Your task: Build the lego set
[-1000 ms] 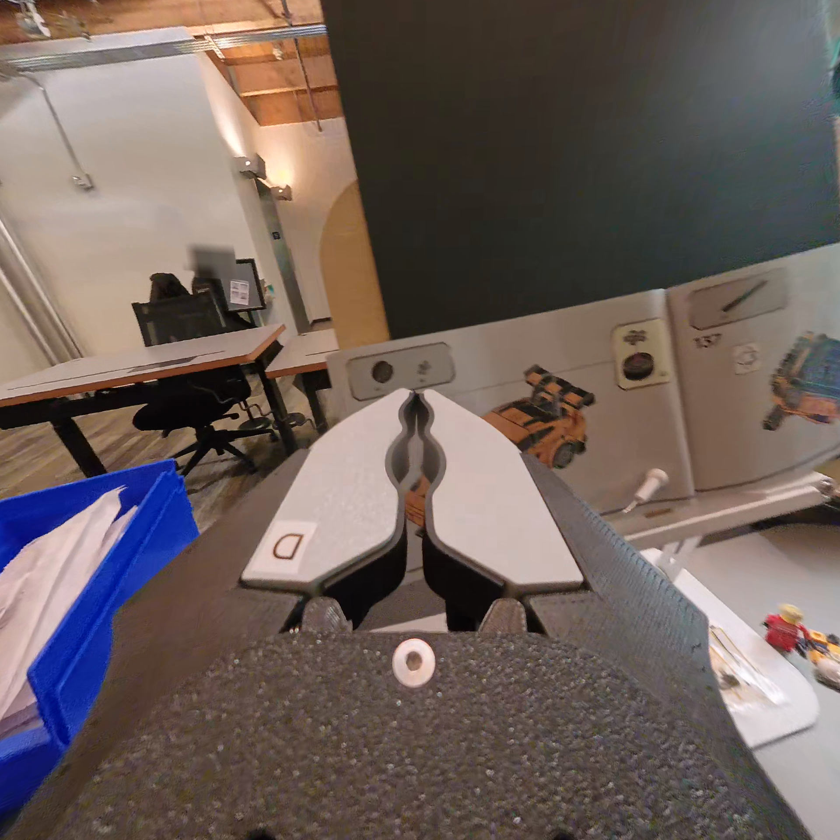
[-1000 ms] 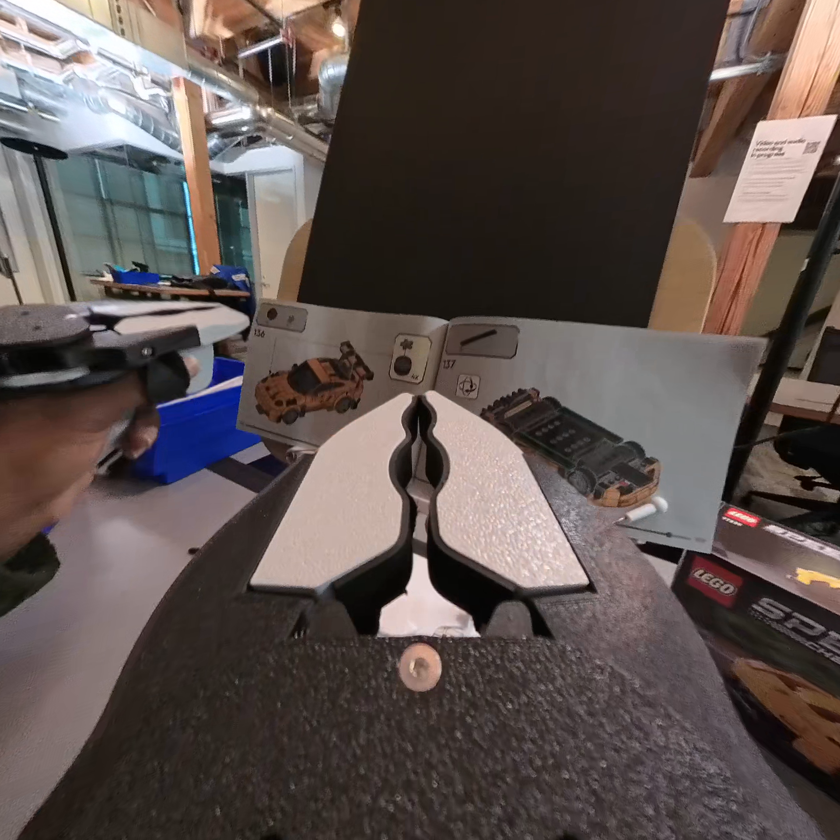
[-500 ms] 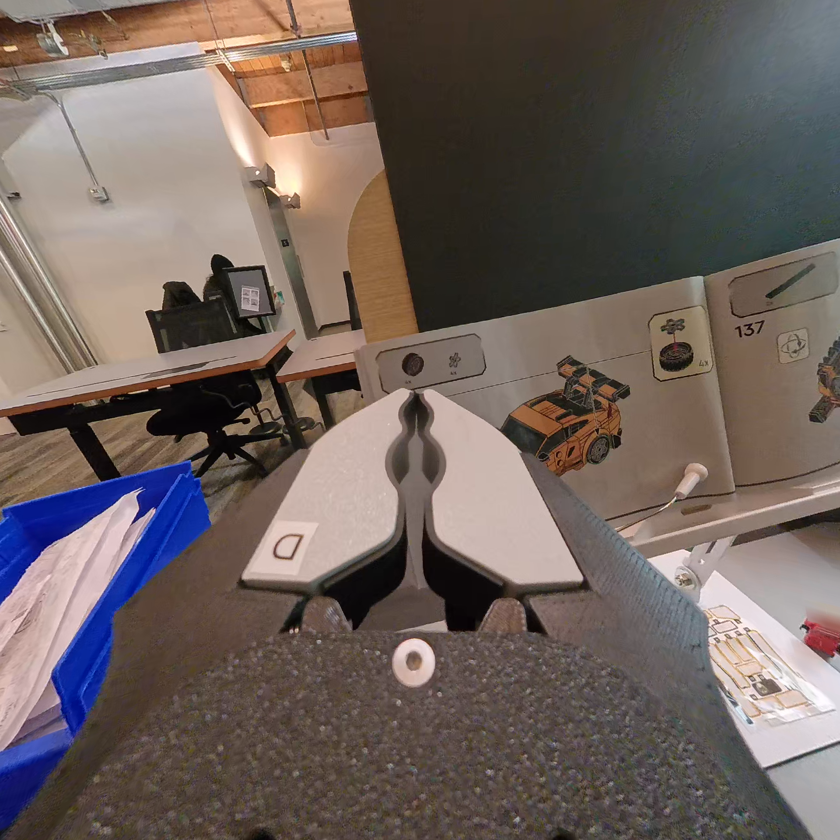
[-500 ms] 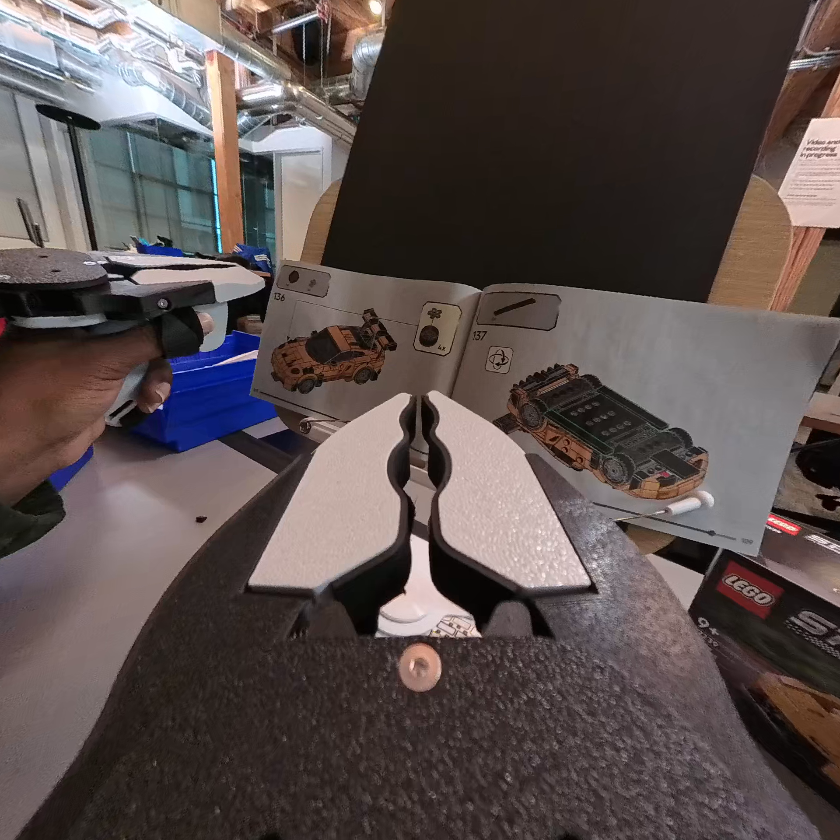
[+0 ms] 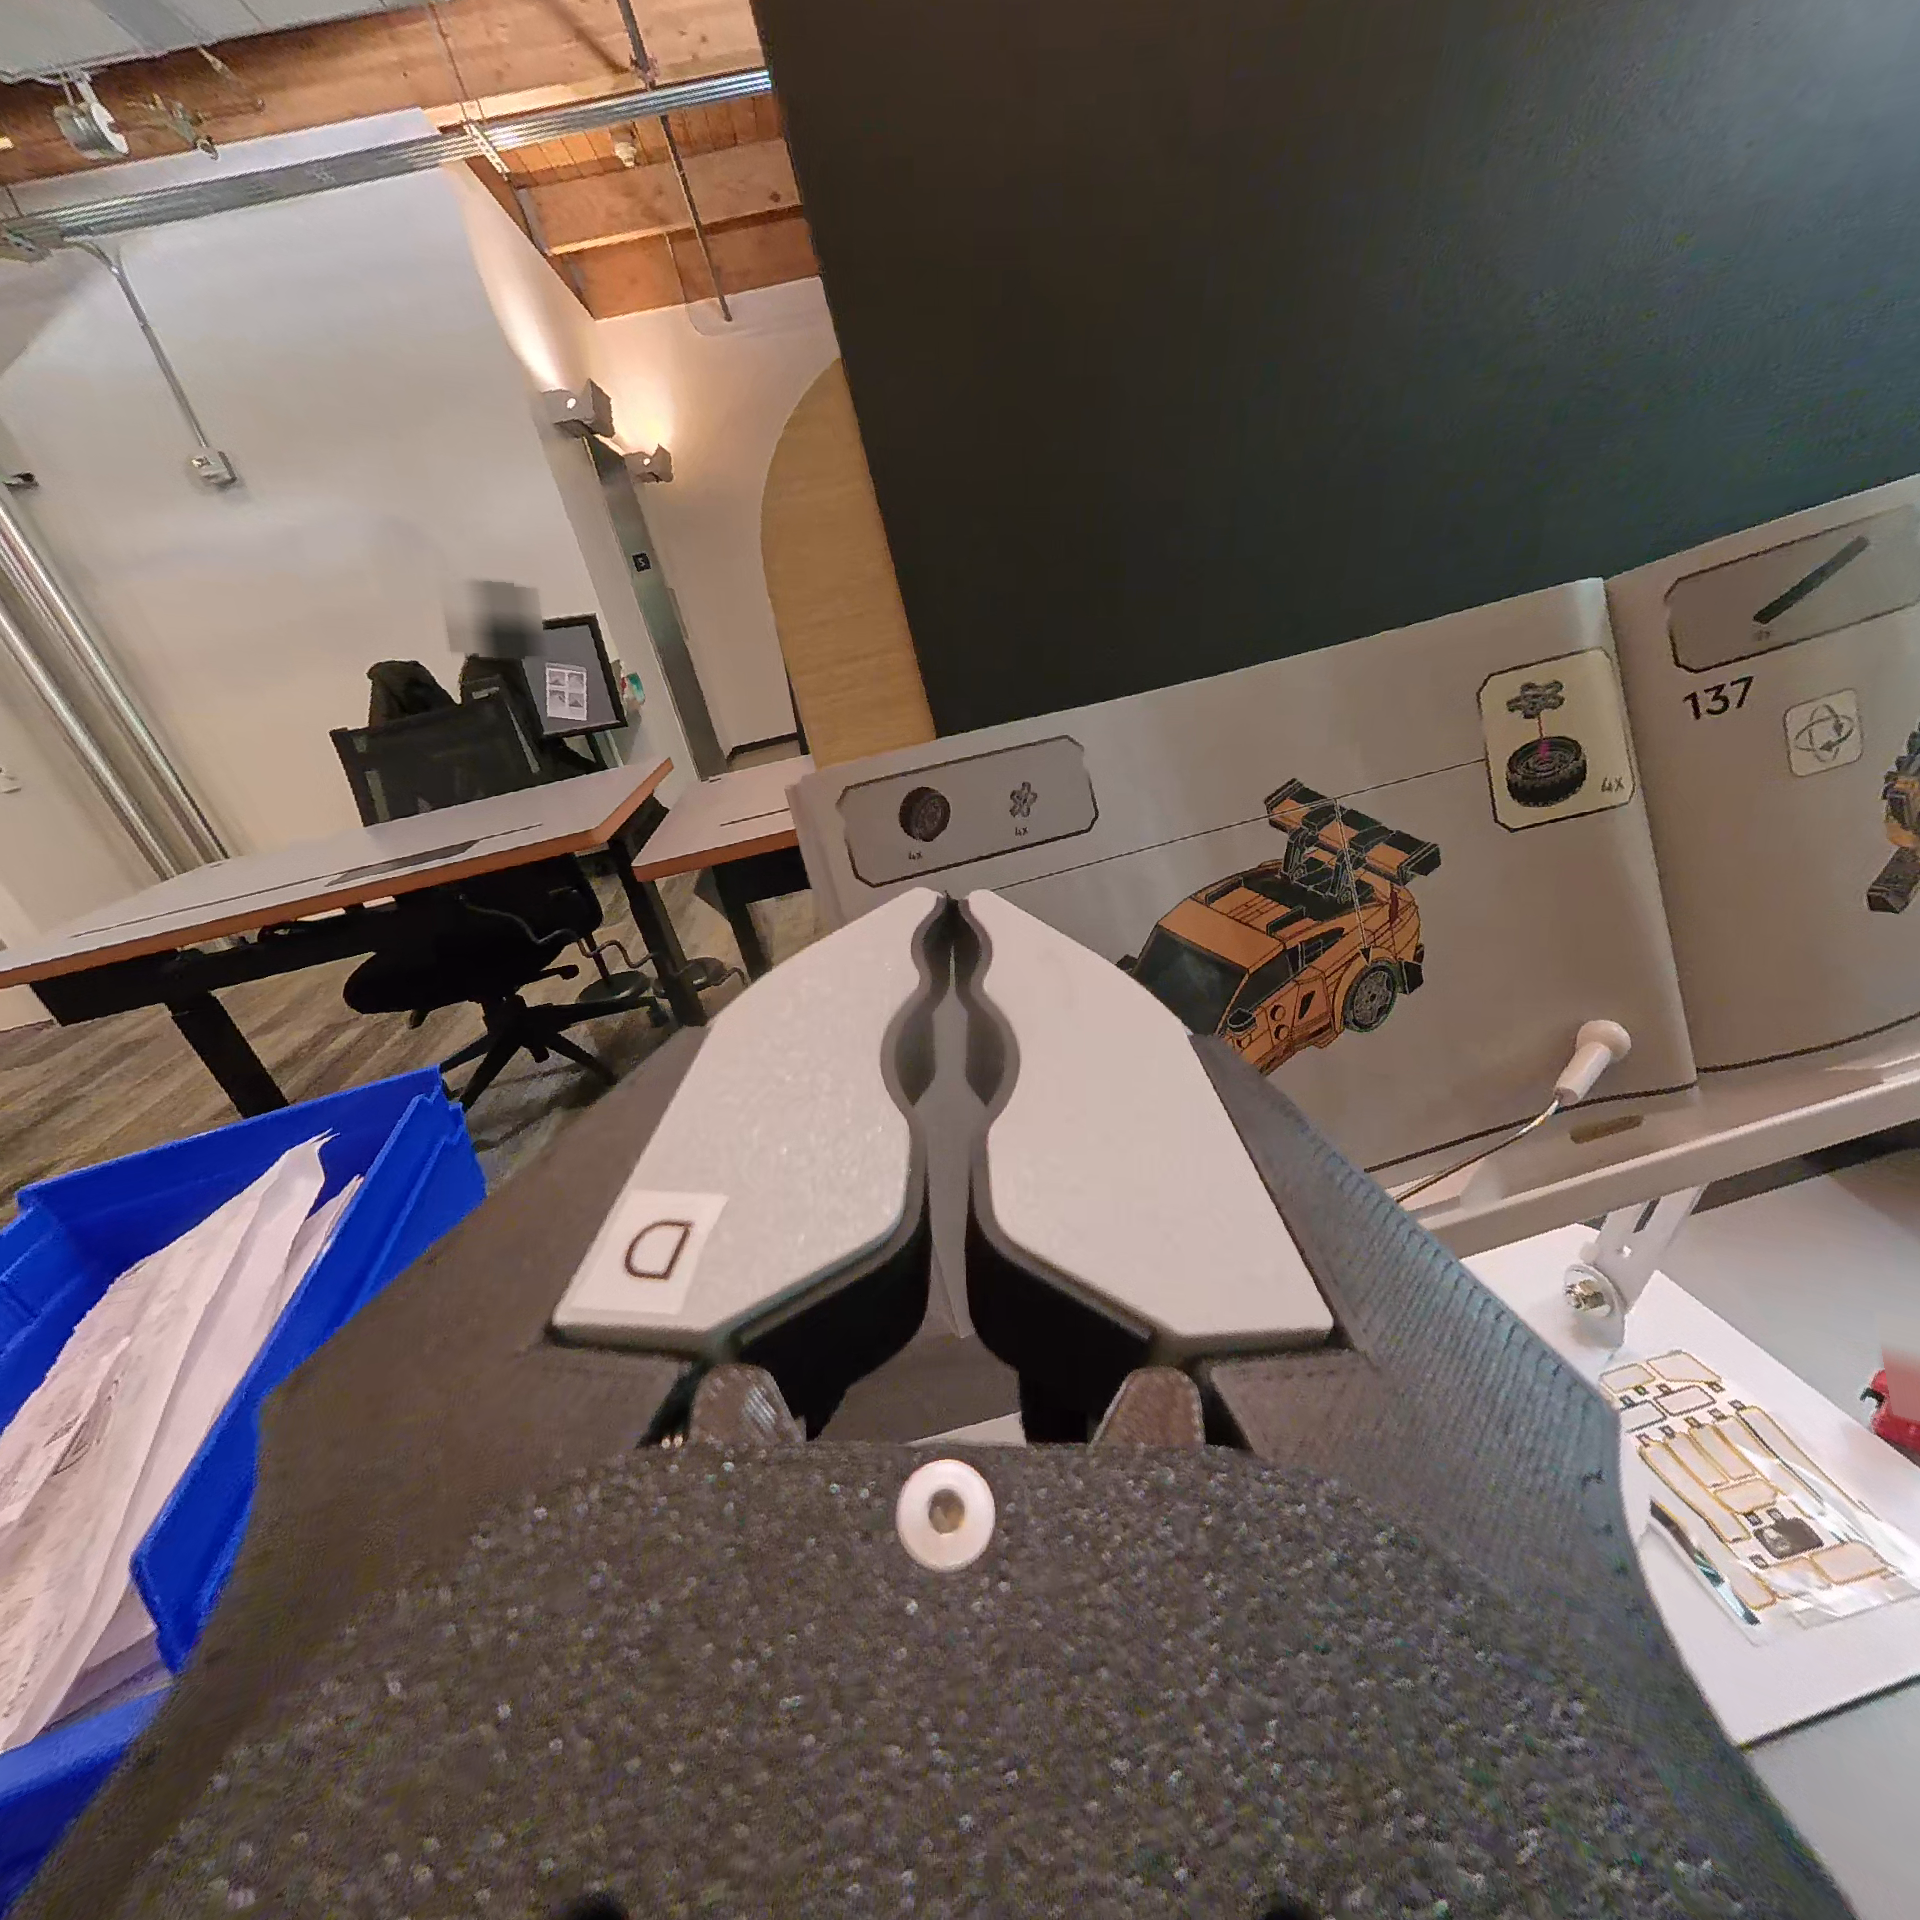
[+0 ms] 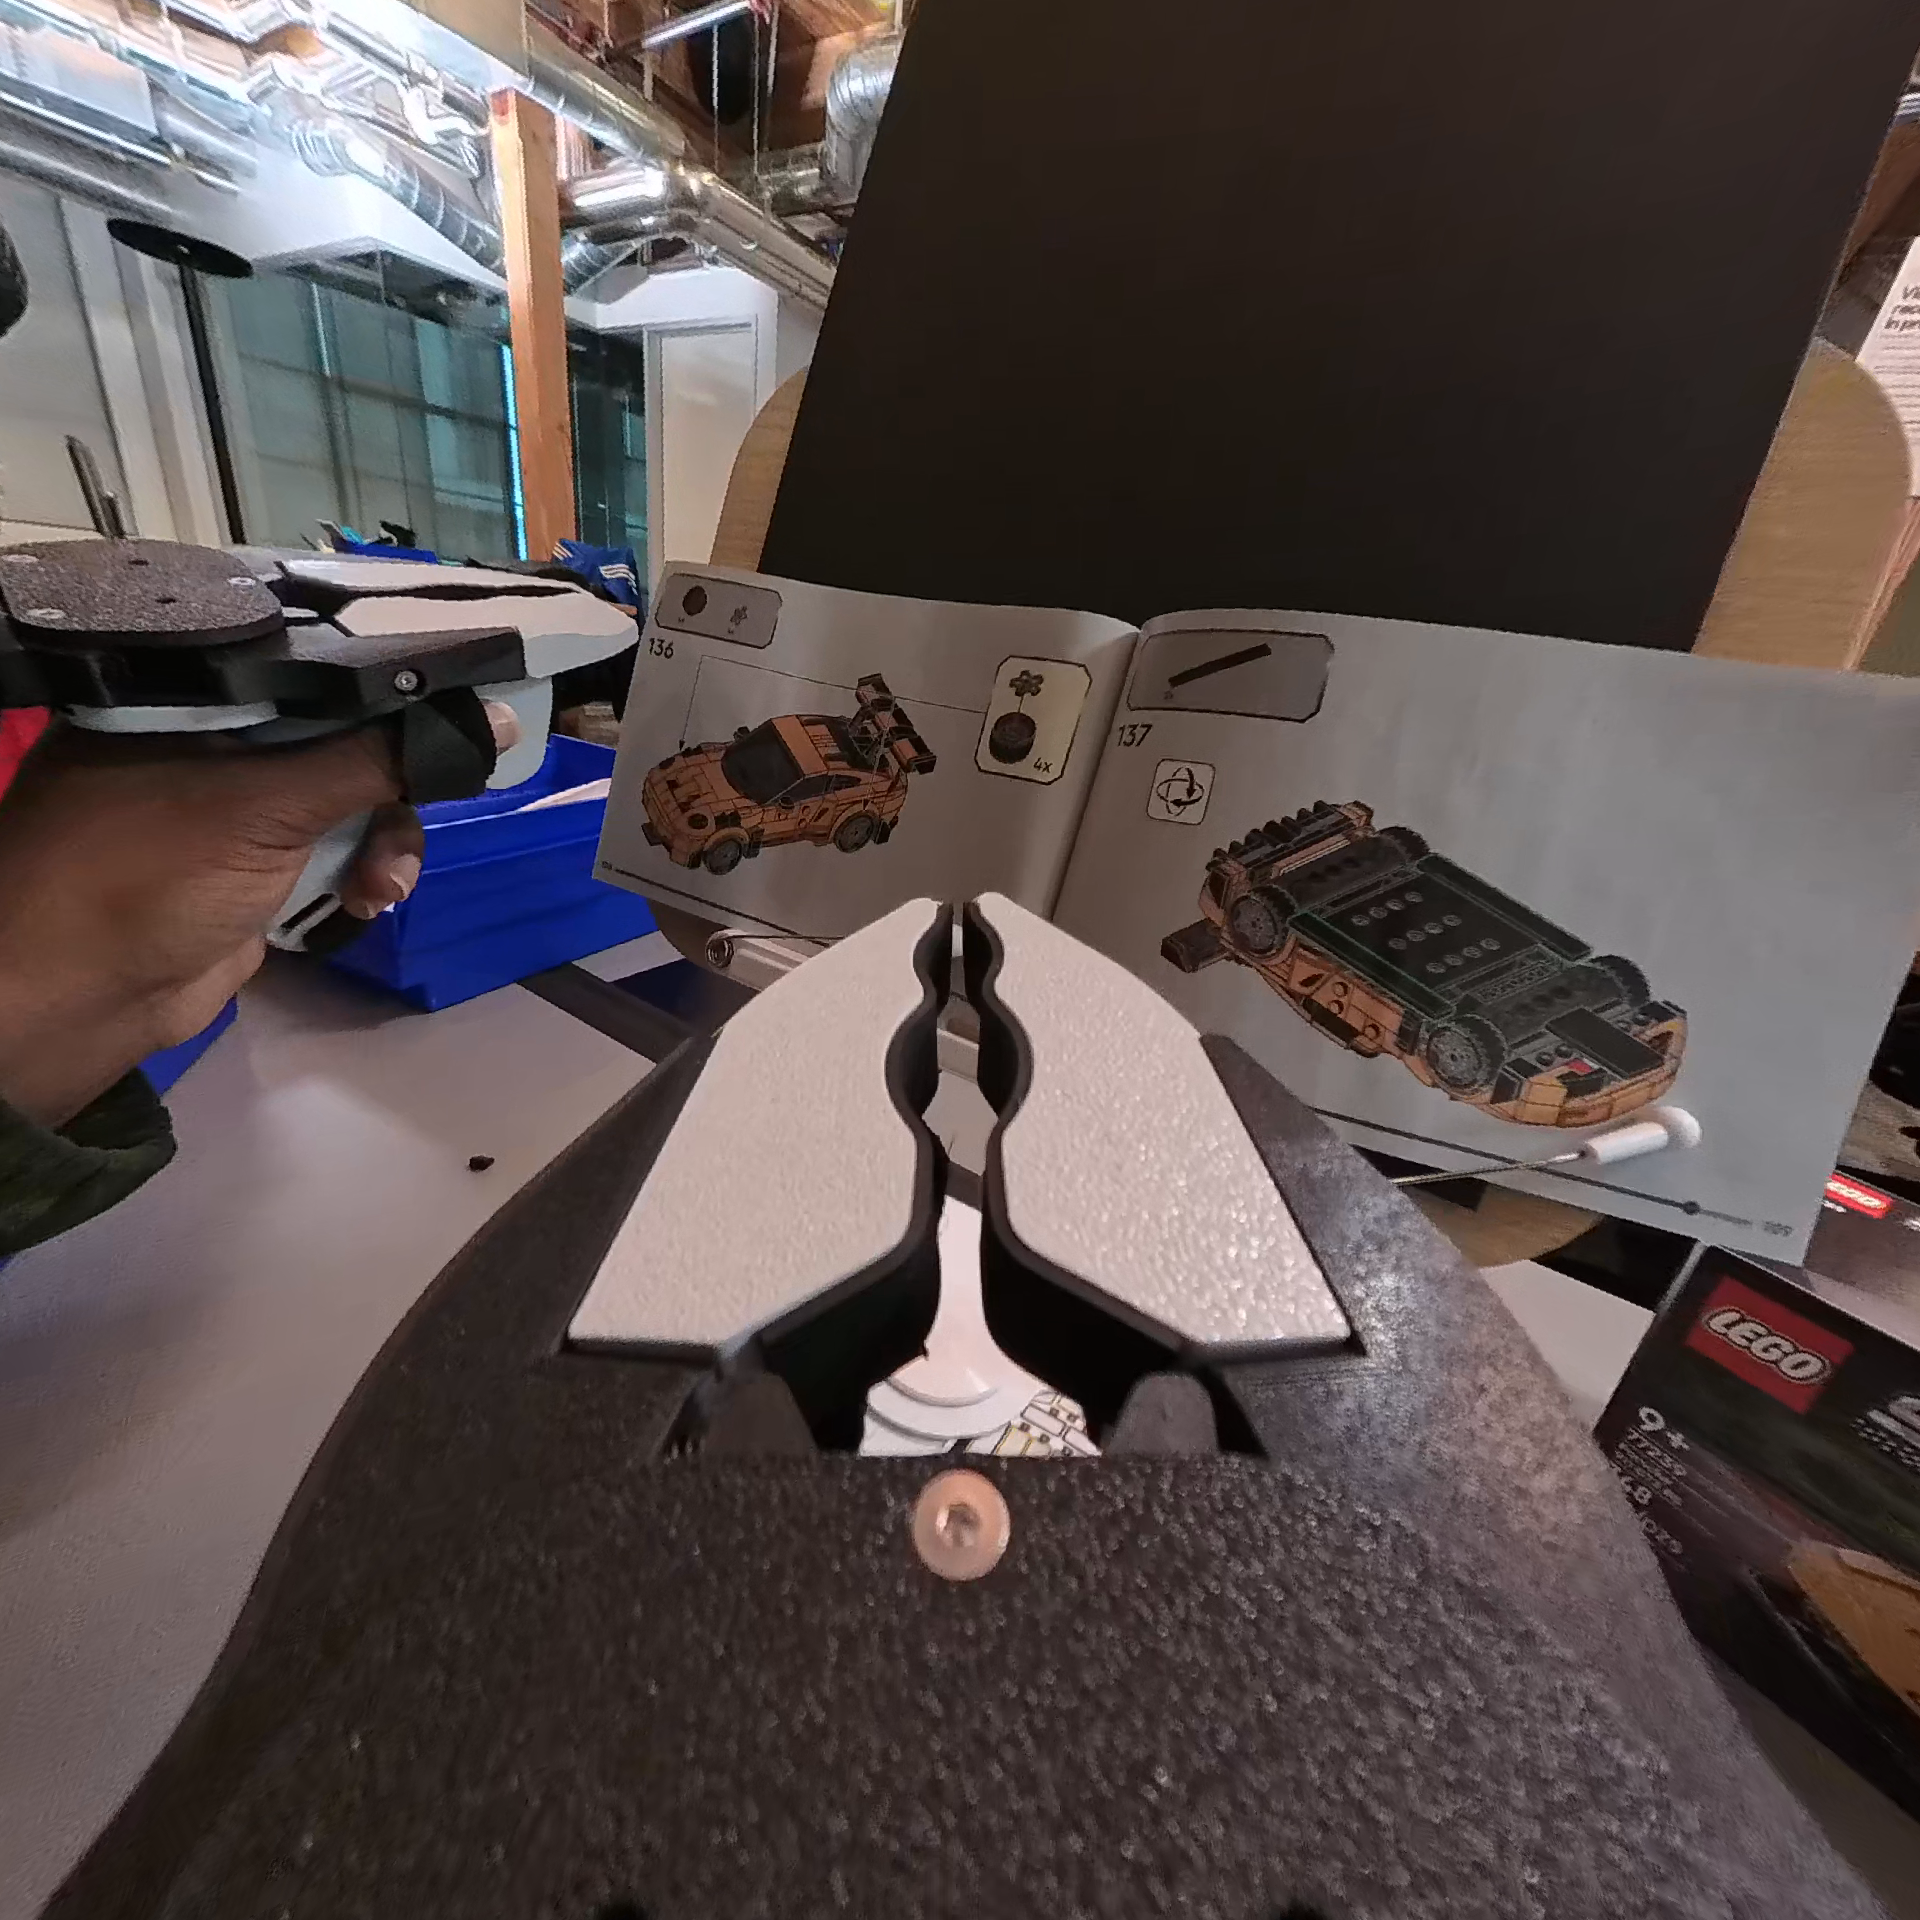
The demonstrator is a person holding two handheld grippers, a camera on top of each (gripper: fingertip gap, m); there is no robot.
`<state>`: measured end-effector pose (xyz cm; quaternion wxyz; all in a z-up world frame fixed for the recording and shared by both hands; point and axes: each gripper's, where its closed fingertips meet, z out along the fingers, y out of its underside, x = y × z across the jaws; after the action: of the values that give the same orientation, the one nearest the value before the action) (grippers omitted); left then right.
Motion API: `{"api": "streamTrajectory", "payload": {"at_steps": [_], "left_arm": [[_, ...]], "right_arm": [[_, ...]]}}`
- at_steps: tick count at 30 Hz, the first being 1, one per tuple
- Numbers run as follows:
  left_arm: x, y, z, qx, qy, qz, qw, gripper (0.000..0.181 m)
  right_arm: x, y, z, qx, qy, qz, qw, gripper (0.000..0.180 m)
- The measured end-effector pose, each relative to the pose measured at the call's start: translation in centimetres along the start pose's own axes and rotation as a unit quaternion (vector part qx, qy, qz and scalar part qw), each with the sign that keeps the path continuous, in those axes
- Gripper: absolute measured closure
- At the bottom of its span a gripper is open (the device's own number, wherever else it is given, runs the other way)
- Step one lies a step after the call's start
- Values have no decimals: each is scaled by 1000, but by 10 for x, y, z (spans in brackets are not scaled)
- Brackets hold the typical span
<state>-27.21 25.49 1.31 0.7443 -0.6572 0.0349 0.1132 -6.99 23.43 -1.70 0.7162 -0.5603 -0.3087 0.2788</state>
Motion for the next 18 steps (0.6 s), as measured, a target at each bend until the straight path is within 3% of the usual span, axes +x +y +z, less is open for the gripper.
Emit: {"api": "streamTrajectory", "payload": {"at_steps": [9, 18], "left_arm": [[33, -5, -2, 10, 34, 12, 999, 181], [36, -3, -2, 4, 40, -1, 999, 181]], "right_arm": [[-5, 2, 0, 0, -10, 6, 1000, 177], [-7, 4, 1, -1, -13, -2, 1000, 177]]}}
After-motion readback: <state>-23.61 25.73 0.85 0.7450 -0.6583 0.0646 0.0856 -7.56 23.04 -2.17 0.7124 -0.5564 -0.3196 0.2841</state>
